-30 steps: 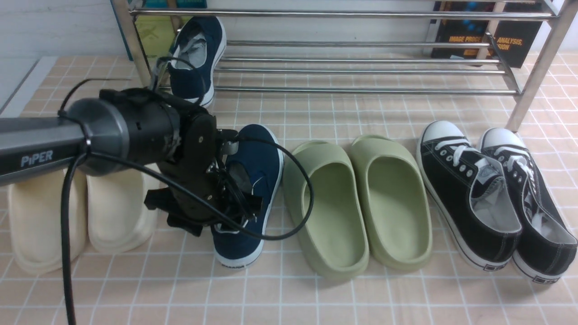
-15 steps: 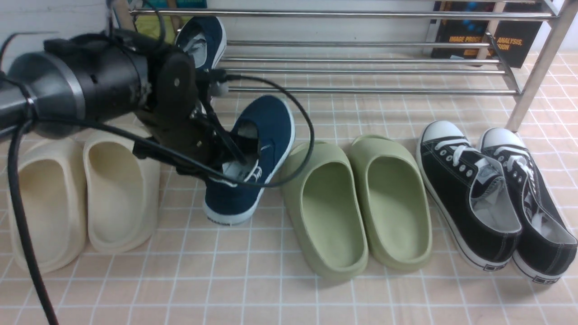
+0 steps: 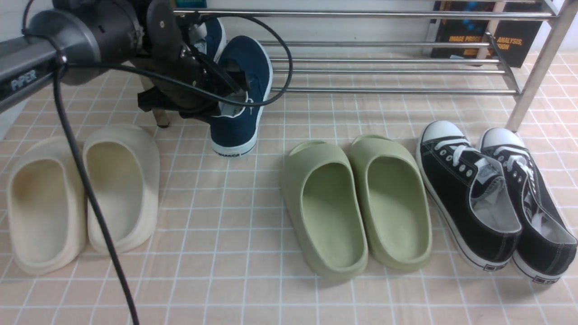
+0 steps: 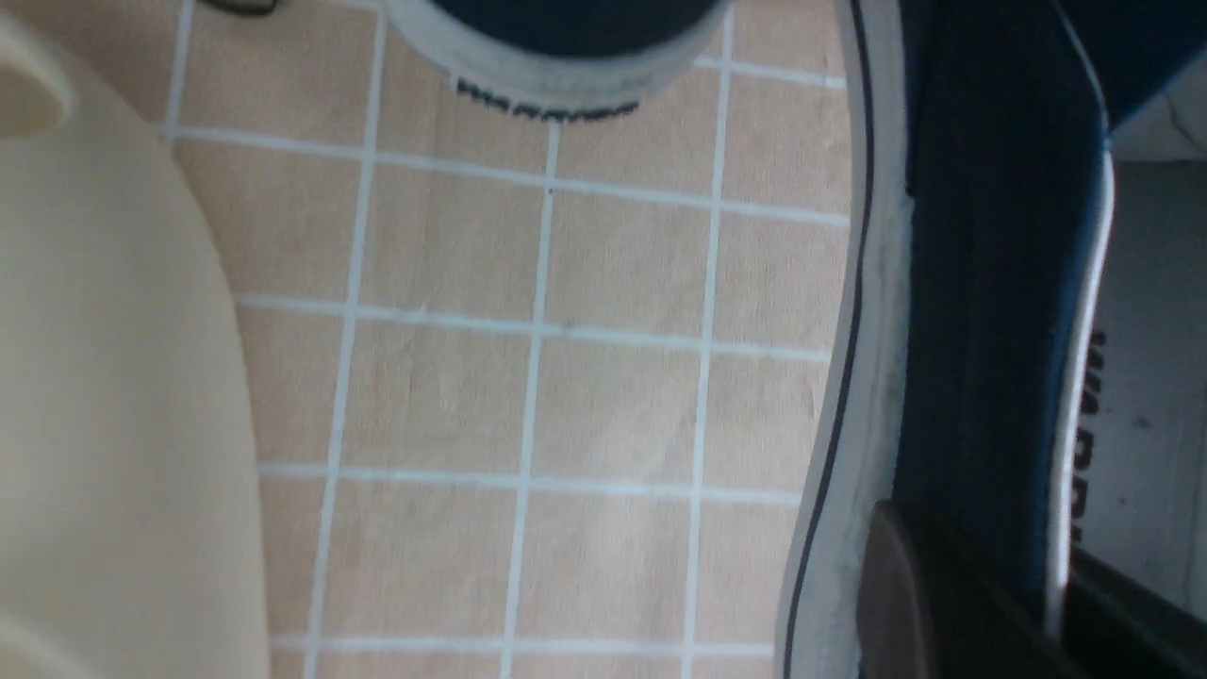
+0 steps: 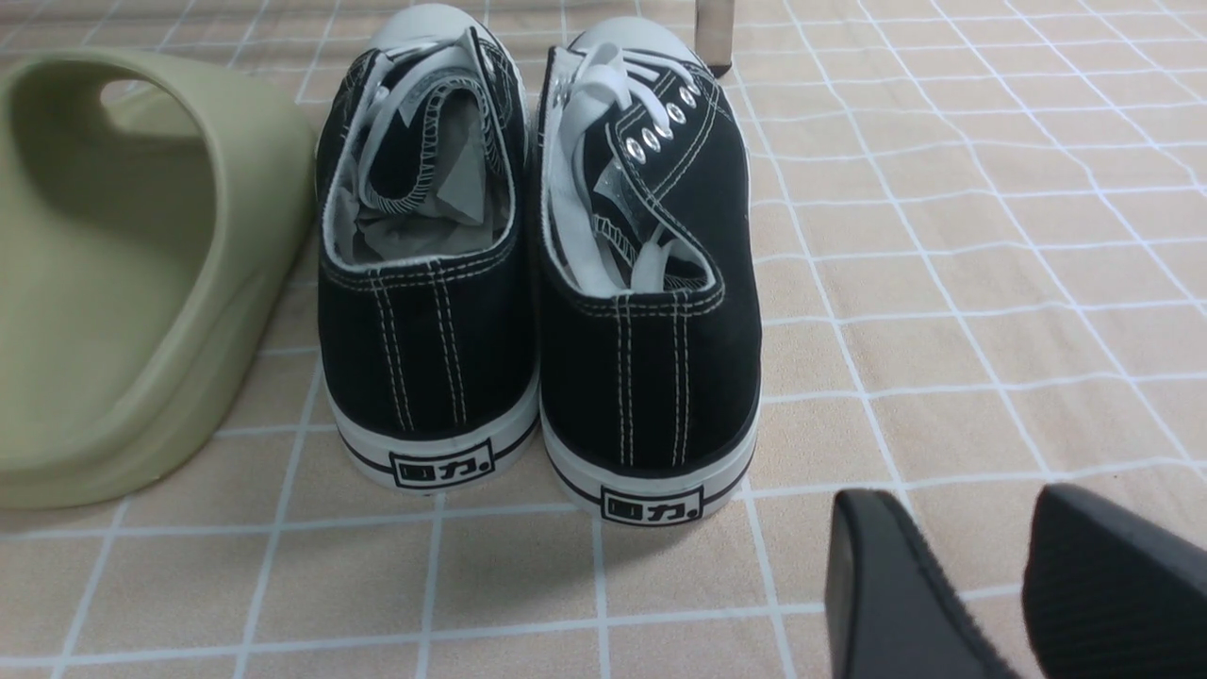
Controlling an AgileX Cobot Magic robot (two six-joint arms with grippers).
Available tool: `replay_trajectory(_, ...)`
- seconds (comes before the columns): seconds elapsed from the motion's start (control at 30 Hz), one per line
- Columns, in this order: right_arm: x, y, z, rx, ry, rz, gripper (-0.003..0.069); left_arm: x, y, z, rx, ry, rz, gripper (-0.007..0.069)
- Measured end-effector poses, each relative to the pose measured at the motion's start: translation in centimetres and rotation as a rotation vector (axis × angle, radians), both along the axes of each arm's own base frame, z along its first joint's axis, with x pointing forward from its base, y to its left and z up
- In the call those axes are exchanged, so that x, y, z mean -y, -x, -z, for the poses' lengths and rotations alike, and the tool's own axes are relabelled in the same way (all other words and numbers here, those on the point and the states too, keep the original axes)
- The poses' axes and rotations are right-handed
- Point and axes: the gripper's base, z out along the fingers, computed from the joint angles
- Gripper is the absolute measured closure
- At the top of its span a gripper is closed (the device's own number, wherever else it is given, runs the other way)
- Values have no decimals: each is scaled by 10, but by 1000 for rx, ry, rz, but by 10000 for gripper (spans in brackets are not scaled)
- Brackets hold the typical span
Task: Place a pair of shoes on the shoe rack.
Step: Use the left arm to put a shoe into the shoe rack
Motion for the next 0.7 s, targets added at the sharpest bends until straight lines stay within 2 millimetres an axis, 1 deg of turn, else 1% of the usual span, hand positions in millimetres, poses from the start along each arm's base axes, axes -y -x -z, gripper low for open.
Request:
replay_trajectory(0.07, 0, 0, 0, 0, 0, 0, 420, 4, -15, 6, 11, 6, -1, 592)
replay_trajectory(0.13, 0, 0, 0, 0, 0, 0, 420, 9, -29, 3, 43, 21, -2, 592)
replay_trajectory(0.33, 0, 0, 0, 0, 0, 0, 420, 14, -55, -3, 122, 33, -33, 588)
replay_trajectory(0.47, 0, 0, 0, 0, 0, 0, 420, 12, -67, 2, 160, -5, -71, 587)
replay_trajectory(0.57, 0, 0, 0, 0, 0, 0, 420, 9, -73, 12, 171, -52, -93, 580)
replay_trajectory(0.7, 0, 0, 0, 0, 0, 0, 420, 8, -77, 15, 201, -56, -106, 548)
